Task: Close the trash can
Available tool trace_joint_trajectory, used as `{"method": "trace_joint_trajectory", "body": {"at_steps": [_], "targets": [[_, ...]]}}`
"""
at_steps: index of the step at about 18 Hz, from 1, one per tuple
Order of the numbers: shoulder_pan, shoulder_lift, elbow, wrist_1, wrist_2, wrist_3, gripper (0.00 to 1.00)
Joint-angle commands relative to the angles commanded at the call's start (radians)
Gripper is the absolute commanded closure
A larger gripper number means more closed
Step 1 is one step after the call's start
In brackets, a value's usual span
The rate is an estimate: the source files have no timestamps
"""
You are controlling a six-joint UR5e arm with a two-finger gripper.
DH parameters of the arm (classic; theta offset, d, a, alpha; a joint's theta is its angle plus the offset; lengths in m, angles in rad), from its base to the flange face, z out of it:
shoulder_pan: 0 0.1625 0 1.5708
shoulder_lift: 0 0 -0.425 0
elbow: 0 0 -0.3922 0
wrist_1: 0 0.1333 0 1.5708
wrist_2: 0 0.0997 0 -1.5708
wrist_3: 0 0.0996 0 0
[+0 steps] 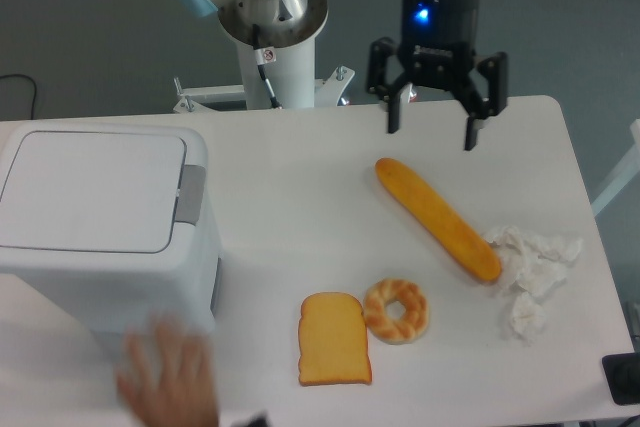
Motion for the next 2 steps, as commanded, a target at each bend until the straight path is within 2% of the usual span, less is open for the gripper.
{"method": "trace_joint_trajectory", "body": {"at_steps": [2], "targets": [[0.002, 0.002, 0.000, 0.000, 0.012, 0.009, 0.00]]}}
